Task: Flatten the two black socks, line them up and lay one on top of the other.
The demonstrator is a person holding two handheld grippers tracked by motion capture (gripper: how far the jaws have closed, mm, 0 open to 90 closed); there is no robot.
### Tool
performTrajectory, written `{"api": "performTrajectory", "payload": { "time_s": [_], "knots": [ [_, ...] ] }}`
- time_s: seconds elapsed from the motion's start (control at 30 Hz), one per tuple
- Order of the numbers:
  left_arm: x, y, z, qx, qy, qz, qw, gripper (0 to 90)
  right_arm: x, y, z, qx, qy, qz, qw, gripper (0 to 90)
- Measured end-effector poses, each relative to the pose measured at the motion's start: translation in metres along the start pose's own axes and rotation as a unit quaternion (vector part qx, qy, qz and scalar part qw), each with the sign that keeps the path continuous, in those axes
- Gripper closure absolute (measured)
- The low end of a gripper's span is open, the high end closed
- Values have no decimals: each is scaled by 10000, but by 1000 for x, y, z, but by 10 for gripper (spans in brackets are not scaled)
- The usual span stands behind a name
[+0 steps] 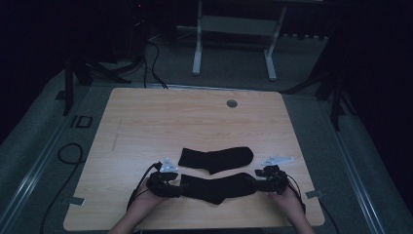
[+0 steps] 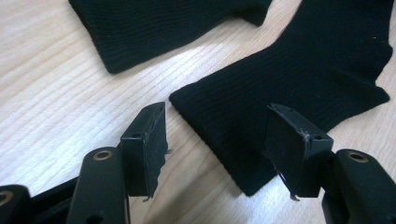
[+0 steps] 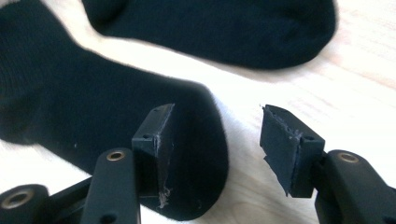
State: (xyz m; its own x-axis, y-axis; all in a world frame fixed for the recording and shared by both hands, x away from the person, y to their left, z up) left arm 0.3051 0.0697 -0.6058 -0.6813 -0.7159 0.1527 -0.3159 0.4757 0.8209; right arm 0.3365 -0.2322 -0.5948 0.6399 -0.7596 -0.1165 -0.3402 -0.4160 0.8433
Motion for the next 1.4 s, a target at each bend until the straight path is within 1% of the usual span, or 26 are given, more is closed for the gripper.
{"api": "performTrajectory", "payload": {
  "time_s": [0.07, 0.13, 0.2, 0.23, 0.3, 0.4, 0.5, 0.53, 0.57, 0.6, 0.7, 0.77, 0.87, 0.9, 0.93, 1.03, 1.13, 1.17, 1.23, 1.3, 1.33, 1.37, 1.4],
  "knots": [
    [0, -4, -1, -14, -8, -8, 10000, 431, -1, -3, 0, -45, 26, 8, 10000, 468],
    [-1, -8, -1, -84, -61, -89, 9999, 462, -2, -6, 0, -78, 46, 26, 10000, 514],
    [-1, -9, -2, -73, -38, -105, 9999, 481, -3, -10, 2, -216, 205, 184, 9994, 531],
    [-1, -9, -3, -74, -41, -117, 9999, 500, -3, -11, 3, -243, 273, 261, 9990, 550],
    [-1, -10, -3, -71, -100, -212, 9997, 522, -5, -11, 3, -265, 353, 372, 9983, 597],
    [-1, -10, -3, -83, -137, -256, 9995, 607, -7, -12, 3, -264, 463, 378, 9979, 665],
    [1, -10, -3, -73, -161, -198, 9996, 699, -10, -12, 4, -262, 476, 323, 9980, 751],
    [2, -10, -2, -66, -139, -133, 9998, 749, -11, -12, 4, -250, 477, 301, 9981, 771],
    [3, -10, -2, -50, -144, -141, 9998, 775, -11, -12, 4, -253, 494, 299, 9980, 788],
    [4, -10, -2, -48, -192, -154, 9997, 795, -12, -12, 4, -261, 503, 299, 9979, 807],
    [6, -9, -2, -73, -240, -165, 9995, 824, -13, -12, 4, -267, 489, 268, 9981, 843],
    [7, -8, -2, -64, -243, -153, 9996, 831, -14, -11, 4, -270, 480, 294, 9980, 851],
    [6, -6, -2, -32, -226, -141, 9996, 839, -15, -10, 3, -264, 491, 261, 9981, 853],
    [5, -1, -4, 54, -157, -106, 9998, 839, -16, -8, 3, -246, 493, 238, 9982, 854],
    [4, 2, -5, 85, -138, -78, 9998, 841, -17, -4, 1, -199, 492, 211, 9984, 856],
    [1, 13, -11, 223, -129, -133, 9996, 846, -20, 4, -5, -76, 542, 178, 9983, 857],
    [-2, 26, -20, 347, -165, -233, 9990, 846, -22, 12, -15, 27, 626, 192, 9979, 858],
    [-3, 30, -23, 389, -167, -283, 9987, 846, -21, 17, -21, 104, 643, 222, 9976, 860],
    [-7, 37, -28, 433, -151, -306, 9985, 846, -20, 24, -31, 221, 668, 262, 9972, 860],
    [-12, 44, -35, 497, -116, -360, 9980, 846, -18, 32, -42, 331, 659, 249, 9970, 861],
    [-15, 49, -40, 550, -79, -342, 9979, 846, -16, 36, -47, 391, 637, 250, 9969, 861],
    [-17, 52, -45, 586, -72, -391, 9975, 846, -14, 41, -55, 485, 624, 257, 9965, 862],
    [-19, 56, -49, 596, -104, -412, 9973, 846, -13, 44, -60, 539, 635, 276, 9961, 862]
  ]
}}
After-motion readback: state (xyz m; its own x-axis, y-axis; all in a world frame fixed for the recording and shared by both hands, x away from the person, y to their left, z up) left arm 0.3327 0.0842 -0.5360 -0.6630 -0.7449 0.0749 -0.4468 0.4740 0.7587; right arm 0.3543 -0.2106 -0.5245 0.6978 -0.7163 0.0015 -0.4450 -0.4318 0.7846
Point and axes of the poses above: each handheld gripper's, and its own axes: y roughly backward along the jaws, z roughly out of its underside, x roughly to its right, the point moved 7 cm from there along -y, roughly forward along the jaws, and after that the axes turned 8 degrees about -x, right-handed, at the moved point
